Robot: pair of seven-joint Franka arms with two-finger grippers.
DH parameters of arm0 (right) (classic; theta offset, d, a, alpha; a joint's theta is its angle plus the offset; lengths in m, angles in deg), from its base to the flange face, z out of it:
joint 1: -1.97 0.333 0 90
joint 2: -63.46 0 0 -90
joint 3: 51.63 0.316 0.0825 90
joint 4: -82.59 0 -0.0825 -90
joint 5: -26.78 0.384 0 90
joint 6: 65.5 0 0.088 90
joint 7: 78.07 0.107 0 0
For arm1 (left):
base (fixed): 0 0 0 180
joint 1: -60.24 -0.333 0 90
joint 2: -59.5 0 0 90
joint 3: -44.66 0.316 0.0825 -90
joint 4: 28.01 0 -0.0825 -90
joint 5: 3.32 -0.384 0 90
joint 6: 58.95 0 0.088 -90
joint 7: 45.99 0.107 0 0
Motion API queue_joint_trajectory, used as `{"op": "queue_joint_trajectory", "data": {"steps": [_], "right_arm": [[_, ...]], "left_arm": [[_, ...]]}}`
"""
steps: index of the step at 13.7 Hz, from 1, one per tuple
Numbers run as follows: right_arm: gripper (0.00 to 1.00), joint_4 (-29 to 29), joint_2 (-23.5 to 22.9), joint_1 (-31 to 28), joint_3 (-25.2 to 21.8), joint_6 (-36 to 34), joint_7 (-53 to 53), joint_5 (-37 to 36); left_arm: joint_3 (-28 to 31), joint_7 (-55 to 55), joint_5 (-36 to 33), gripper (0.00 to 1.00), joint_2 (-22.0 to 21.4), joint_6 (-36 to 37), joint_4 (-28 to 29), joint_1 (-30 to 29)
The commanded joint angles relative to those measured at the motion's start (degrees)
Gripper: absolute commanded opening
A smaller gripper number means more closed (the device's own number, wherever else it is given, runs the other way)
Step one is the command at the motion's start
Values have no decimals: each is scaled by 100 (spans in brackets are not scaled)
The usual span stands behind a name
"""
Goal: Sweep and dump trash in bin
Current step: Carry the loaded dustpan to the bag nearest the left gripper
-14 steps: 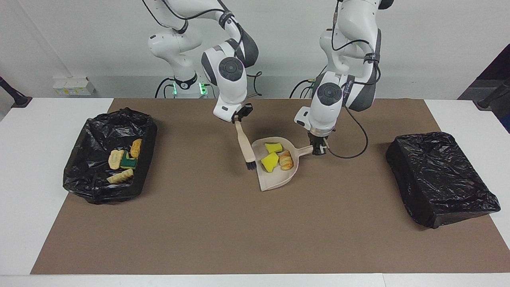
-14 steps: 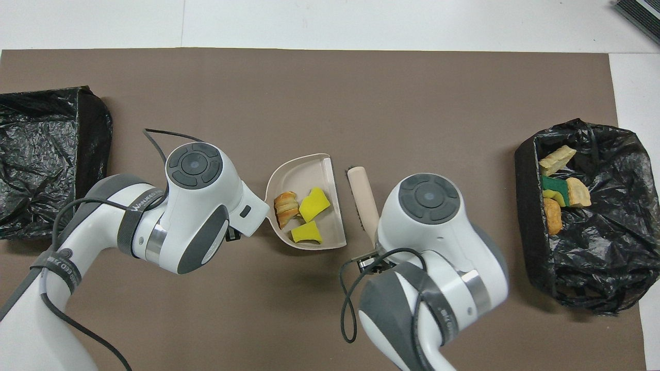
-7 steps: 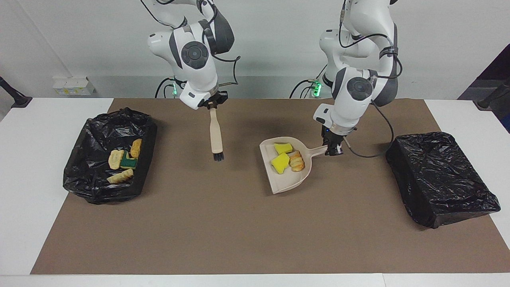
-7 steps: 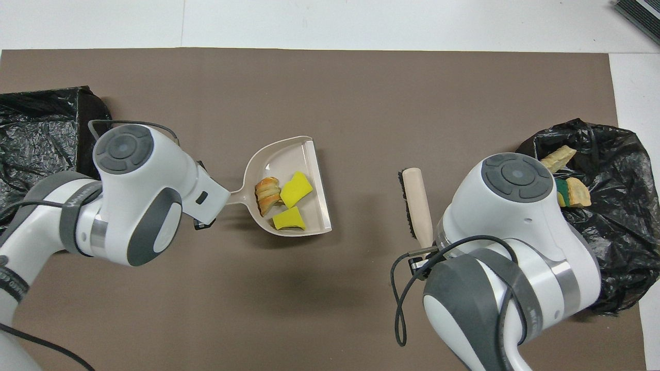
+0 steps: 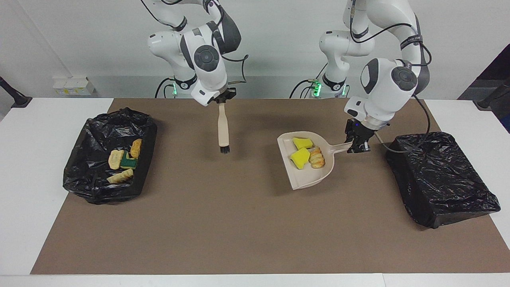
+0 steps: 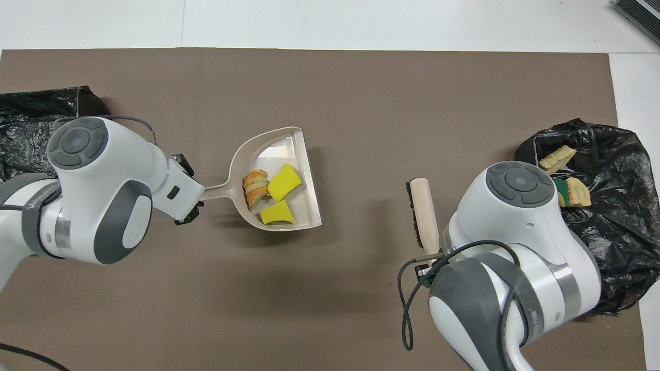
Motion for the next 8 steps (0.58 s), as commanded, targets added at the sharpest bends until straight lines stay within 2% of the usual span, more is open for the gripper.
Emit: {"op": "queue_joint_trajectory", "data": {"steps": [1,4,6,8], "right_arm": [[0,-298,84,517,34,593,554,238],[0,-326,5,940,34,1017,905,686],[0,-396,-83,1230,34,1044,1214,696],[0,-475,-92,1257,34,992,1233,696]], "left_arm": [[-35,531,139,0,125,589,-624,-397],[-35,1086,104,0,442,1143,-1389,-916],[-26,1166,43,0,451,1206,-1496,-1136],[-17,1271,-80,0,486,1293,-1645,-1443]]}}
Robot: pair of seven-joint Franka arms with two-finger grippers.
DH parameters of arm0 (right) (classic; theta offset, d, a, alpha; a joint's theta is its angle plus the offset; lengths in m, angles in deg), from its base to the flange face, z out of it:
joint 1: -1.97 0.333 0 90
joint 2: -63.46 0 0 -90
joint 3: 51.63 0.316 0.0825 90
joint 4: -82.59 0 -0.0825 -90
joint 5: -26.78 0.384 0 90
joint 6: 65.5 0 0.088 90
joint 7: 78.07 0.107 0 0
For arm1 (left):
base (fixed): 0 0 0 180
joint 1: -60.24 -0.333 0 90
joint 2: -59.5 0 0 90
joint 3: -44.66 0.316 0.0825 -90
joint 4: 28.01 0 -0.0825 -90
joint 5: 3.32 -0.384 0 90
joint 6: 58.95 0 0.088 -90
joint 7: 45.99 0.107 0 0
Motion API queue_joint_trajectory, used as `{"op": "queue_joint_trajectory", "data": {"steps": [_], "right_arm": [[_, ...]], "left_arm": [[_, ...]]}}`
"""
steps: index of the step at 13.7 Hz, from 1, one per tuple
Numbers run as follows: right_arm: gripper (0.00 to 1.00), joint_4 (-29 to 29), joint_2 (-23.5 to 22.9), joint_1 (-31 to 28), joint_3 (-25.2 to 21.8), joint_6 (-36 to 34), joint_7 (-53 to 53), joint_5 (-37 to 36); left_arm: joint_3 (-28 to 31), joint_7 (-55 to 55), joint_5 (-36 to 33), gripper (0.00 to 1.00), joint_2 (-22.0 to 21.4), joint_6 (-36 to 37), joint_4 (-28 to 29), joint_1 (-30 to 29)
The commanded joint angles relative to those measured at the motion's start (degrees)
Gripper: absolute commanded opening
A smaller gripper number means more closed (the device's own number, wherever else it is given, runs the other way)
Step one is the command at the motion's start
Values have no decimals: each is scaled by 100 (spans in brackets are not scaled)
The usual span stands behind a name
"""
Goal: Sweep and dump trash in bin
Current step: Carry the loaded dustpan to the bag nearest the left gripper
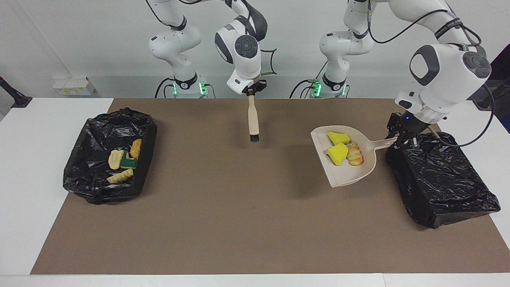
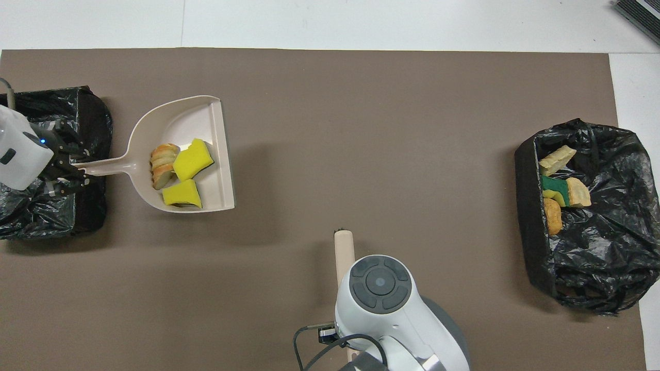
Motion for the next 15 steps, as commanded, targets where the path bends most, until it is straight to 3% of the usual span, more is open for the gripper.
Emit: {"op": "queue_joint_trajectory", "data": {"steps": [1,7,11,15], "right_arm": [[0,-144,-22,0,-12,145,91,133],[0,-162,-514,211,-3,875,214,141],[0,-337,-594,360,-3,1095,170,141],[0,-373,-682,326,-3,1366,232,150]], "left_arm": [[-54,487,-54,0,201,325,-451,-468],[-45,1289,-62,0,263,457,-628,-1751],[-36,1861,-517,0,307,527,-812,-2235],[-45,1844,-1475,0,947,712,-1856,-2289]]}}
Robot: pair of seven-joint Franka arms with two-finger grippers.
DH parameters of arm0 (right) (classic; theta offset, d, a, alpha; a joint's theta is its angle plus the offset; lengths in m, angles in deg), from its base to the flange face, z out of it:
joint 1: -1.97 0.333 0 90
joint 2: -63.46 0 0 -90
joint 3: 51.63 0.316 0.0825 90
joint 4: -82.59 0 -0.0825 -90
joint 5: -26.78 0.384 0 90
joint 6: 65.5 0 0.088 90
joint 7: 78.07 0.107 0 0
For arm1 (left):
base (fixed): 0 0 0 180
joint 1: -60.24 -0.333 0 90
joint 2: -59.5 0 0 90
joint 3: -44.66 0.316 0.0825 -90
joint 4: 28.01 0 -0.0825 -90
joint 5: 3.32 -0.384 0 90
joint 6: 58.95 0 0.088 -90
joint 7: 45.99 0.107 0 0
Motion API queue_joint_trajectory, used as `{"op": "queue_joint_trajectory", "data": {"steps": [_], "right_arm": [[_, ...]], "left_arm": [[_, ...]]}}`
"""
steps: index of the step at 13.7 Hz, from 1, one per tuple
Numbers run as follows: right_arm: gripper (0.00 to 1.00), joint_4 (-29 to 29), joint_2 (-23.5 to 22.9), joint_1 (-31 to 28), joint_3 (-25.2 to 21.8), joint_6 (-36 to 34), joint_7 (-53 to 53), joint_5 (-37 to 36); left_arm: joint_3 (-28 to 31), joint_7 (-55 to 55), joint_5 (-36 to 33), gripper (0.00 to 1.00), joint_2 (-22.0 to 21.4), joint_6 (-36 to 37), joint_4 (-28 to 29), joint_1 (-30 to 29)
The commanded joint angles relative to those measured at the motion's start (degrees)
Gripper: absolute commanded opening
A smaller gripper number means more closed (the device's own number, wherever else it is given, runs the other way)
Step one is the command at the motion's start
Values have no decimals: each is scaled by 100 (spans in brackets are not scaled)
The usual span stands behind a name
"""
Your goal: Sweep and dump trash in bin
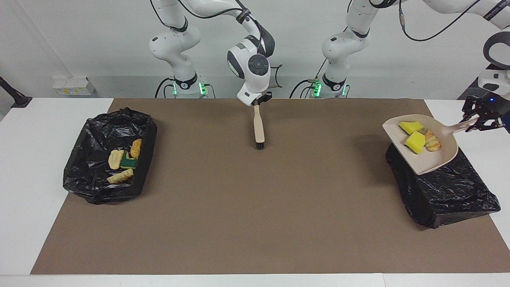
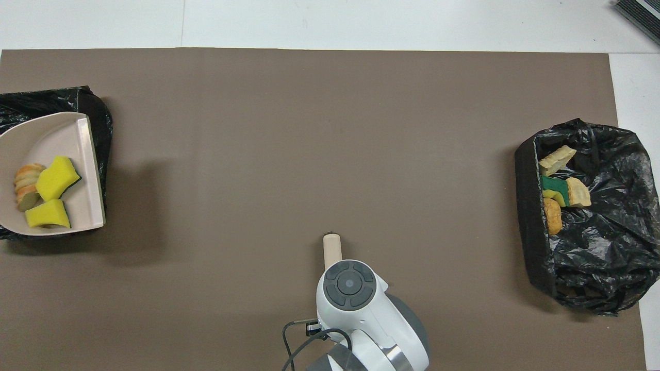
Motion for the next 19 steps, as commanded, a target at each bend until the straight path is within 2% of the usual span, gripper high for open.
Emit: {"op": "queue_joint_trajectory", "data": {"steps": [1,2,3,4,5,6,8,11,13,15,19], "right_arm": [[0,-75,-28,-48,-1,348,211,131],[3,-58,-45,-65,-1,358,220,131],[17,-49,-45,-65,-10,358,220,131],[44,-40,-72,-74,-10,323,177,123],[96,-14,-63,-66,-10,288,142,88],[100,39,-72,-48,-10,296,141,44],[100,162,-72,-30,-19,288,159,-35],[100,250,340,-118,-97,191,89,-333],[100,608,595,-730,-72,-115,-304,-562],[100,1118,587,-1153,-80,-546,-815,-886],[100,1269,859,-2101,-89,-565,-948,-1512]], "left_arm": [[-76,51,-466,0,590,219,-1002,-51],[-76,34,-537,0,669,123,-1099,-33],[-76,16,-729,0,765,-52,-1187,28],[-84,16,-1061,0,810,-193,-1231,159],[-76,16,-1413,0,923,-273,-1241,360],[-84,7,-1816,0,994,-396,-1249,458],[-93,-28,-2460,0,1091,-607,-1241,564],[-93,-457,-3293,0,1074,-713,-1223,695],[-93,-861,-4058,0,934,-687,-1179,1029],[-93,-969,-4569,0,723,-722,-978,1109],[-93,-1004,-5159,0,311,-993,-750,1180]]}}
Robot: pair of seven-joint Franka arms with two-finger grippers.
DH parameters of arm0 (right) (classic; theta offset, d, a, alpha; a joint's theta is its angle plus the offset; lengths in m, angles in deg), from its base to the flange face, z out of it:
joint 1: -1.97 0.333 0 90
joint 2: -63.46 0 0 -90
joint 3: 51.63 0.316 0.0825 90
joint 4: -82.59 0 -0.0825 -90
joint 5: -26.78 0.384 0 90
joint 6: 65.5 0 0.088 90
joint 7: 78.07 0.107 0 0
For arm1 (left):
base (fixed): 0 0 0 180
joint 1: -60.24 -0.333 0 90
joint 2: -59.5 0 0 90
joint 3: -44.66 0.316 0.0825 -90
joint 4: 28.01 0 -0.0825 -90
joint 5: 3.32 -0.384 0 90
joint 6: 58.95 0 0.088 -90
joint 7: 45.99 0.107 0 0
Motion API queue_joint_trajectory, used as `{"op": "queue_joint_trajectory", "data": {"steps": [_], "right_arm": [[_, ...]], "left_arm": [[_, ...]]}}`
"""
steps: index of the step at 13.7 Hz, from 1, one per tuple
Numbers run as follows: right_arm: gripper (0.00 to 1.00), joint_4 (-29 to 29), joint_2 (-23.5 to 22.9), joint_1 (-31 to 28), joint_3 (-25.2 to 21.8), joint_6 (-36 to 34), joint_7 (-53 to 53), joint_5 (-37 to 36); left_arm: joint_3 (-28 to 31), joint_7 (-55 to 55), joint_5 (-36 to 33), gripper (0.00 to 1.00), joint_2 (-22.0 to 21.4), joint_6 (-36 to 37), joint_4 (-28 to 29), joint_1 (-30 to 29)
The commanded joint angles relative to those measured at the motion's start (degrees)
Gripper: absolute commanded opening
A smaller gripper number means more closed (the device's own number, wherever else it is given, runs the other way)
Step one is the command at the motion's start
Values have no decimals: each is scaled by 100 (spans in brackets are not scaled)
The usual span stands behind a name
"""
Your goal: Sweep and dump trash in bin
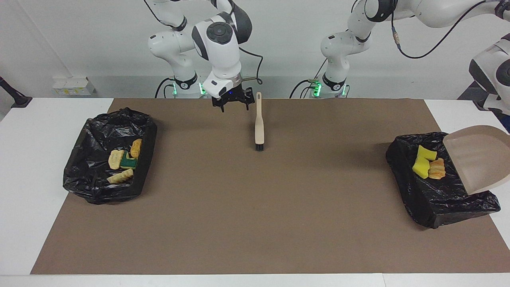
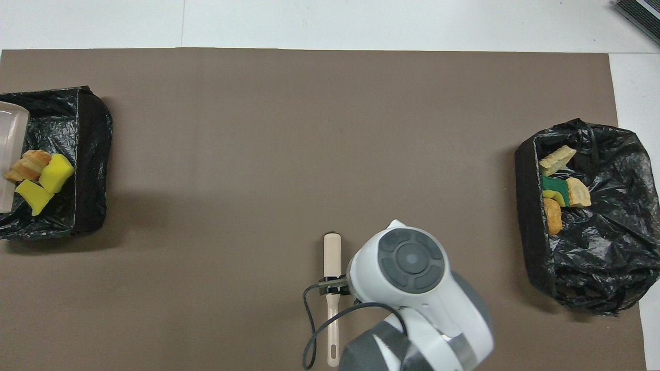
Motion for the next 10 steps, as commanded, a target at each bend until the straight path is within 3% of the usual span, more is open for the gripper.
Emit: {"op": "queue_joint_trajectory", "data": {"steps": [1,3,7,10], "right_arm": [[100,195,148,-715,42,-75,-235,-239],[100,458,192,-1260,42,-189,-515,-275],[100,1002,157,-2157,51,-391,-1386,-625],[100,1469,183,-2431,42,-882,-1439,-801]], "left_arm": [[71,-135,-480,0,-529,-327,540,55],[62,-599,-579,0,-759,-276,831,90],[27,-1145,-456,0,-1032,224,1289,722],[27,-1608,298,0,-1023,874,1228,1083]]}}
